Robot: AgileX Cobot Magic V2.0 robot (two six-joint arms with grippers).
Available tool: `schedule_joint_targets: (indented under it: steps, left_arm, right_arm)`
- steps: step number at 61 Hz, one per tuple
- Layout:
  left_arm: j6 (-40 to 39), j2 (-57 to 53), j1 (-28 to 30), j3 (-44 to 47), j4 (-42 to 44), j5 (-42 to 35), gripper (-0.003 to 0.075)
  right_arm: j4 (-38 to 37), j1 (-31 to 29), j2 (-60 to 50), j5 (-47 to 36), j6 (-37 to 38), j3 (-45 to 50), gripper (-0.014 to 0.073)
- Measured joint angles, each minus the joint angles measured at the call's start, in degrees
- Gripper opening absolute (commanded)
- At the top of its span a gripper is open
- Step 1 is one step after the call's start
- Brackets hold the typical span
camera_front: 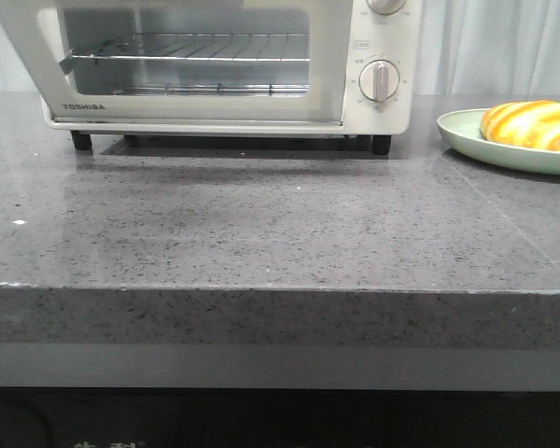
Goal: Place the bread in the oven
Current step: 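Pull the oven door down and open with the left gripper, then lower the right gripper onto the striped croissant on the plate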
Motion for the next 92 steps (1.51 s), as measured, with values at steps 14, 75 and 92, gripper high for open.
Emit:
schedule_joint_targets:
  steps: [14, 75, 92]
  left_arm:
    - [0.0, -8.3, 0.5, 3.5, 0.8, 11.5, -0.0018]
    - [0.0, -52.4, 7.3, 25.2, 2.7, 10.4, -0.0018]
    - [0.0, -52.4, 7.4, 25.2, 2.7, 10.4, -0.0018]
  right_arm:
    - [0.0, 0.0, 0.0, -0.2, 0.0, 0.0, 0.0580]
    - [-0.2, 0.0, 1.0, 5.7, 0.0, -1.1, 0.0580]
    - [-0.5, 0.0, 11.7, 16.7, 0.0, -10.9, 0.0580]
